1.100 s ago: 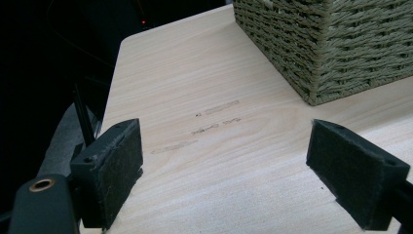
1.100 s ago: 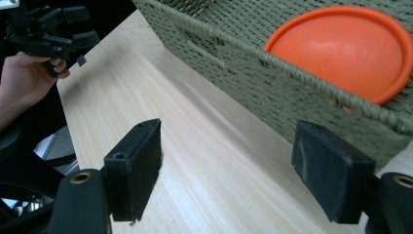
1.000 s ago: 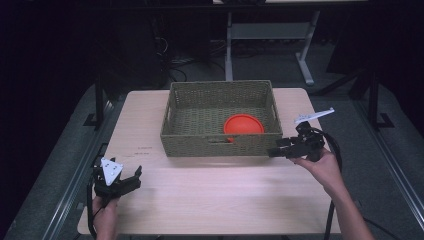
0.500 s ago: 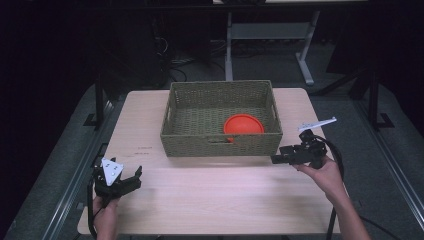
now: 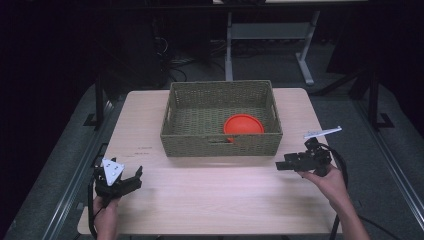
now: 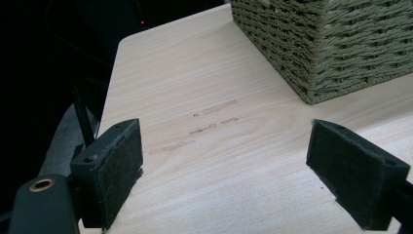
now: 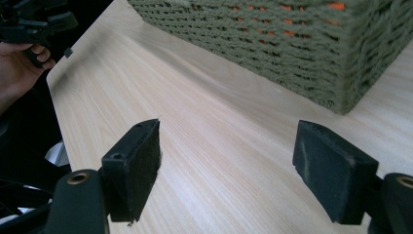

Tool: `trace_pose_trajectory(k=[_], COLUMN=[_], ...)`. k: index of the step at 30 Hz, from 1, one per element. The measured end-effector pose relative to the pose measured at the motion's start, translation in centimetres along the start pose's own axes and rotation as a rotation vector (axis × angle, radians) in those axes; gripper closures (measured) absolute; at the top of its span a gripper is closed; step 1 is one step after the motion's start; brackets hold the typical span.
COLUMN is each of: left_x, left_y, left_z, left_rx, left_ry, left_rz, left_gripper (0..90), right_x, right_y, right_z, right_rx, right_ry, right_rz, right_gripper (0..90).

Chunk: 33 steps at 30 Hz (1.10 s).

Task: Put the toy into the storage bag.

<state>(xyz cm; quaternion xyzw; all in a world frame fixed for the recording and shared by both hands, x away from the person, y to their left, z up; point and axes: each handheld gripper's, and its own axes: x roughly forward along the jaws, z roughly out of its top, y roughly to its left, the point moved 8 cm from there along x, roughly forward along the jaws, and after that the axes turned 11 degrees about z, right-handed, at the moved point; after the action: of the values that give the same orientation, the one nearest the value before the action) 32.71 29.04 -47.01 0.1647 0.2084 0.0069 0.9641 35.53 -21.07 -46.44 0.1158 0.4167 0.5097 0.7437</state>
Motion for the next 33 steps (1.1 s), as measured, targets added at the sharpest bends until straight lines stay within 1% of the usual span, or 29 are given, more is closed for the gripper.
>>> trace_pose_trajectory(k=[2,4,6,7,10,13,14,15,16,20,21,23,26,29,33], left_x=[0.0,0.0,0.0,-0.1,0.0,-0.1,0.0,-0.1,-0.1,-0.1,-0.1,0.0,-0.1,-0.1,-0.1], left_y=[0.0,-0.1,0.0,0.1,0.0,0.0,0.0,-0.1,0.0,0.0,0.0,0.0,-0.1,-0.1,-0.2], left_z=[0.0,0.0,0.0,0.0,0.0,0.0,0.0,0.0,0.0,-0.1,-0.1,-0.1,-0.1,-0.1,-0.1], left_rx=[0.001,-0.007,0.001,-0.002,-0.008,-0.002,-0.01,-0.01,0.0,-0.003,-0.003,-0.003,0.002,0.004,-0.007], left_ry=[-0.001,0.001,0.001,-0.003,-0.003,0.0,-0.006,-0.006,-0.001,0.001,0.002,0.003,0.004,0.006,0.001], left_rz=[0.0,-0.001,0.0,0.001,0.001,0.0,0.0,-0.001,0.0,0.0,-0.001,-0.001,-0.004,-0.004,-0.005], left_gripper=[12.8,12.8,12.8,12.8,12.8,12.8,12.8,12.8,12.8,12.8,12.8,12.8,12.8,12.8,12.8], right_x=[-0.1,-0.2,-0.3,-0.4,-0.5,-0.5,-0.6,-0.6,-0.6,-0.7,-0.6,-0.7,-0.8,-0.9,-1.0], right_y=[-0.1,-0.1,-0.1,0.1,0.0,-0.1,-0.2,-0.2,-0.2,-0.2,-0.3,-0.3,-0.5,-0.3,-0.3], right_z=[-0.5,-0.6,-0.9,-1.2,-1.8,-2.2,-2.6,-2.7,-2.9,-3.6,-3.7,-4.1,-4.5,-5.0,-5.6], right_rx=[0.009,0.011,0.009,0.015,0.017,0.022,0.026,0.033,0.035,0.04,0.035,0.043,0.041,0.052,0.046], right_ry=[-0.002,-0.007,-0.012,-0.024,-0.026,-0.024,-0.027,-0.03,-0.033,-0.045,-0.048,-0.048,-0.062,-0.077,-0.093], right_rz=[0.007,0.01,0.011,0.025,0.024,0.025,0.022,0.024,0.025,0.032,0.036,0.033,0.032,0.037,0.042], right_gripper=[24.9,24.9,24.9,24.9,24.8,24.4,24.0,24.0,24.0,23.9,23.9,23.7,23.4,22.6,22.3])
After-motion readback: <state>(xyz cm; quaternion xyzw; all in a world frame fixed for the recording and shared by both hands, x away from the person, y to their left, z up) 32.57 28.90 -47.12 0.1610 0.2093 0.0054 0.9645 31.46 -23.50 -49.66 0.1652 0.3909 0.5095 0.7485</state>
